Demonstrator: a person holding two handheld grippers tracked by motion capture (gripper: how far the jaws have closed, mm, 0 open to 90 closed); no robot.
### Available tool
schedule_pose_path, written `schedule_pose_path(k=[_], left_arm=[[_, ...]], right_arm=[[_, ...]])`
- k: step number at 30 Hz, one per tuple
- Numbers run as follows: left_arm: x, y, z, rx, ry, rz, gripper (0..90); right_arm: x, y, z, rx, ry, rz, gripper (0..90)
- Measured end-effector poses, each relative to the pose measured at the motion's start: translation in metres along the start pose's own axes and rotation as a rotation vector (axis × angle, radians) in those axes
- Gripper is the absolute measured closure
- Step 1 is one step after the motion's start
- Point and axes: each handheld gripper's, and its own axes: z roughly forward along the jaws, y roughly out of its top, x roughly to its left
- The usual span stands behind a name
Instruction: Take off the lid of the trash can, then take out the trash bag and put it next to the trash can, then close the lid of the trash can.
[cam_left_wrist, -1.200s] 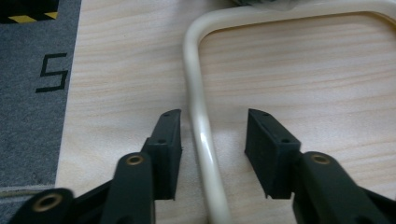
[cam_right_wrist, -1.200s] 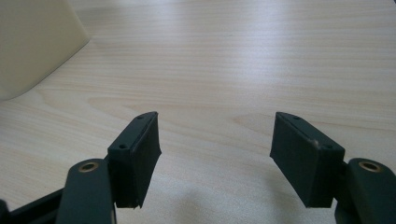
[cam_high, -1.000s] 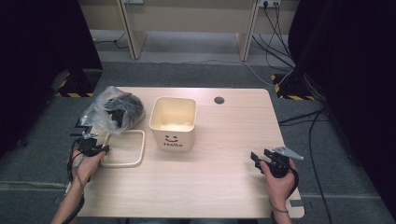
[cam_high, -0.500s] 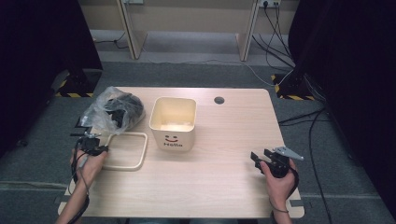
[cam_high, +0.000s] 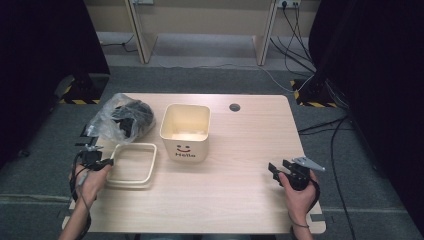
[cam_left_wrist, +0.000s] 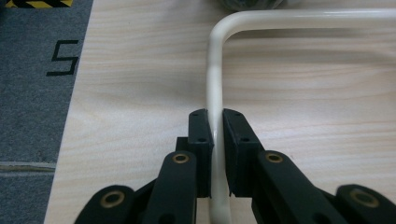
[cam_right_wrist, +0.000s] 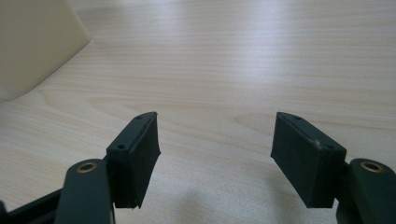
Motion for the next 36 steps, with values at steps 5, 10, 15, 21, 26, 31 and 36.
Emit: schedule_pose_path(k=[5, 10, 15, 21, 26, 31, 36], left_arm=[[0.001, -0.004, -0.010, -0.006, -0.003, -0.010, 81.9], [0.000, -0.004, -0.015, -0.011, -0.014, -0.015, 81.9], [-0.006, 0.000, -0.020, -0.022, -0.029, -0.008, 81.9], [-0.005, 0.002, -0.023, -0.023, -0.037, -0.019, 81.9], [-0.006, 0.003, -0.025, -0.023, -0.042, -0.019, 81.9], [-0.009, 0.006, -0.030, -0.030, -0.050, -0.015, 81.9], [-0.013, 0.011, -0.038, -0.037, -0.065, -0.018, 81.9]], right_arm=[[-0.001, 0.000, 0.000, 0.000, 0.002, 0.004, 32.1], [0.000, -0.001, -0.001, -0.004, -0.005, 0.009, 32.1], [0.001, -0.001, -0.001, 0.003, -0.007, -0.002, 32.1], [-0.001, -0.001, -0.001, -0.001, -0.001, 0.014, 32.0], [-0.001, -0.001, -0.001, -0.003, -0.005, 0.008, 32.0], [0.000, -0.001, -0.001, -0.004, -0.010, 0.009, 32.1], [0.000, -0.001, -0.001, 0.005, -0.006, 0.007, 32.0]])
